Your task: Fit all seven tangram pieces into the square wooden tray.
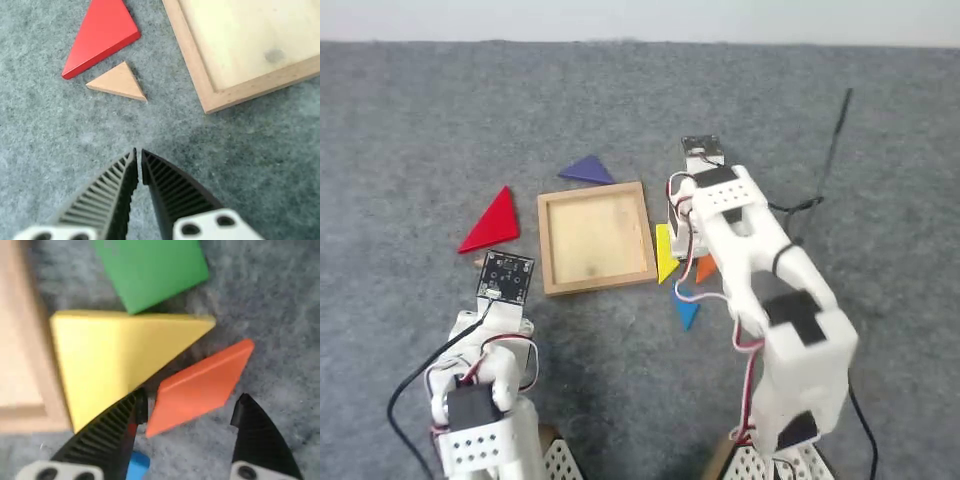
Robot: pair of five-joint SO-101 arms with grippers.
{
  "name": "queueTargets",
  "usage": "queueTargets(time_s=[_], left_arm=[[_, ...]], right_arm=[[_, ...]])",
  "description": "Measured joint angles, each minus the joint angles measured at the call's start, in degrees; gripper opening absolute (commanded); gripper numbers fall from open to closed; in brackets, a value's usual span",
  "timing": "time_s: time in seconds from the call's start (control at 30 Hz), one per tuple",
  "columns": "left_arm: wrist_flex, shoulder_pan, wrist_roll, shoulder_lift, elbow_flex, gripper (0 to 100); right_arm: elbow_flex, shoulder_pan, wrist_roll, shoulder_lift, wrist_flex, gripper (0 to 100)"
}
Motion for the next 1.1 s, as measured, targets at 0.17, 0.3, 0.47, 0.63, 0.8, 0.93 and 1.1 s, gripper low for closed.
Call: queueTargets(time_s=[0.17,0.3,0.47,0.63,0.8,0.93,1.1], left_arm=[[0.0,0.0,0.0,0.0,0.0,1],[0.0,0.0,0.0,0.0,0.0,1],[0.0,0.0,0.0,0.0,0.0,1],[0.0,0.0,0.0,0.0,0.0,1],[0.0,0.0,0.0,0.0,0.0,1],[0.0,0.0,0.0,0.0,0.0,1],[0.0,0.0,0.0,0.0,0.0,1]], right_arm=[[-6.5,0.8,-0.6,4.9,4.8,27.7],[-8.5,1.2,-0.6,5.5,8.4,27.7],[-12.9,0.6,1.6,4.8,17.1,27.7],[-16.9,-0.1,0.5,1.1,19.1,27.7],[-17.1,-3.6,-8.6,0.8,11.8,28.1],[-17.3,-7.6,-11.9,3.2,4.1,28.3],[-17.6,-7.8,-19.9,8.5,-1.2,35.5]])
